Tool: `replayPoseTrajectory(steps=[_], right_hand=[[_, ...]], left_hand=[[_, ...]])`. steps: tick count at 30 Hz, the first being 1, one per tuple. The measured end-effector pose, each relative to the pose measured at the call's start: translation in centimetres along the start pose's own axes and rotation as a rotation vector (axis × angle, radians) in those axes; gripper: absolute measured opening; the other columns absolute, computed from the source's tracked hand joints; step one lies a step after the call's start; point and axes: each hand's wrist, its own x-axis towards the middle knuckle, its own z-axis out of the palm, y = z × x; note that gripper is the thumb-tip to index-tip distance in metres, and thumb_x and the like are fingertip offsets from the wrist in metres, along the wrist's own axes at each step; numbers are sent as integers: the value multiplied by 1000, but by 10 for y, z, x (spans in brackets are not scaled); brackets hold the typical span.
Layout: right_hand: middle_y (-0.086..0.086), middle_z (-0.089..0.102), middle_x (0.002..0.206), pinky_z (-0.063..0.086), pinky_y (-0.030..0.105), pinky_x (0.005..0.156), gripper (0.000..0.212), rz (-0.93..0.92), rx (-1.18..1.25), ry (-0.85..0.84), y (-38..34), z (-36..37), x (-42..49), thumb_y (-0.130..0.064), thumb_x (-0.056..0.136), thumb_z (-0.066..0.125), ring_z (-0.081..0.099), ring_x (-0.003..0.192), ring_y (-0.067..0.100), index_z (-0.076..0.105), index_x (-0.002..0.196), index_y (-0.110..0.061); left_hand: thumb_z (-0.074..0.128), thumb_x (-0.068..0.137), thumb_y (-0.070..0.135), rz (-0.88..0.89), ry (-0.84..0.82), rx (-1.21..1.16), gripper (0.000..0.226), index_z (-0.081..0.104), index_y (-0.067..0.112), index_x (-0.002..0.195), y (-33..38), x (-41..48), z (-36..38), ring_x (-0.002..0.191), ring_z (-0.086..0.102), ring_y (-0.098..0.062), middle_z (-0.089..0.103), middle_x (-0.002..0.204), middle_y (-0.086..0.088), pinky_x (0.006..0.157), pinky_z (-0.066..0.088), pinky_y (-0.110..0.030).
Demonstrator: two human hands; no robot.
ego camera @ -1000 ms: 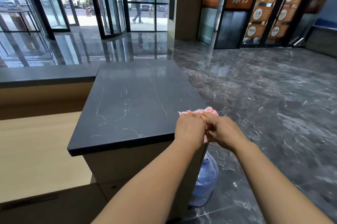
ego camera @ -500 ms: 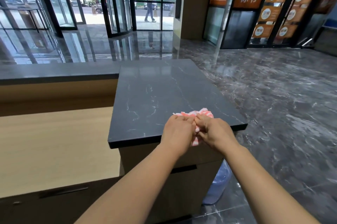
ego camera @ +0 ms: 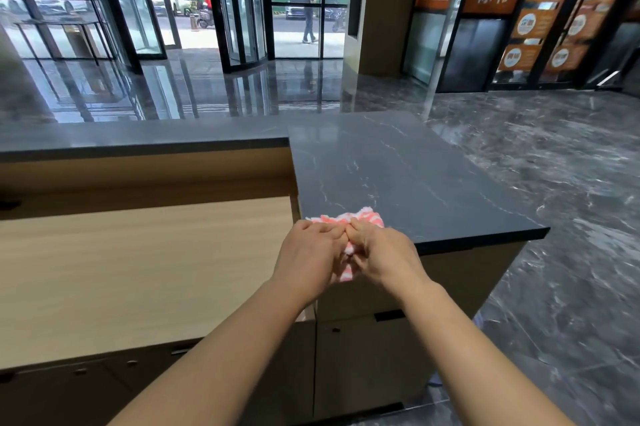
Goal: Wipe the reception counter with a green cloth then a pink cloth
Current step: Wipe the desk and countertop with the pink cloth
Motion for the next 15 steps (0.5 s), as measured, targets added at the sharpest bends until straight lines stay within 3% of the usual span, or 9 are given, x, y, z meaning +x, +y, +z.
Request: replayPoseTrajectory(steps=[6, 10, 15], right_hand=[[-9, 54, 139, 46, 31, 92, 41, 0, 10, 48, -48, 12, -4, -34, 98, 50, 57, 116, 22, 47, 138, -33], [-8, 55, 136, 48, 31, 92, 43, -30, 7, 63, -69, 15, -9, -32, 95, 59, 59, 115, 18, 49, 137, -31], [-2, 64, 117, 52, 33, 84, 29, -31, 81, 43, -84, 17, -8, -28, 95, 59, 62, 103, 21, 57, 124, -29]], left_hand=[[58, 86, 55, 9, -22, 19, 58, 49, 31, 139, -35, -28, -9, 134, 40, -11, 48, 145, 13, 102, 27, -28], [62, 87, 44, -32, -18, 1, 44, 57, 32, 129, -47, -43, -16, 118, 53, -12, 57, 134, 13, 96, 26, -27], [58, 90, 32, -83, 23, -16, 25, 66, 34, 113, -56, -52, -29, 103, 59, -10, 69, 112, 14, 100, 22, -29]])
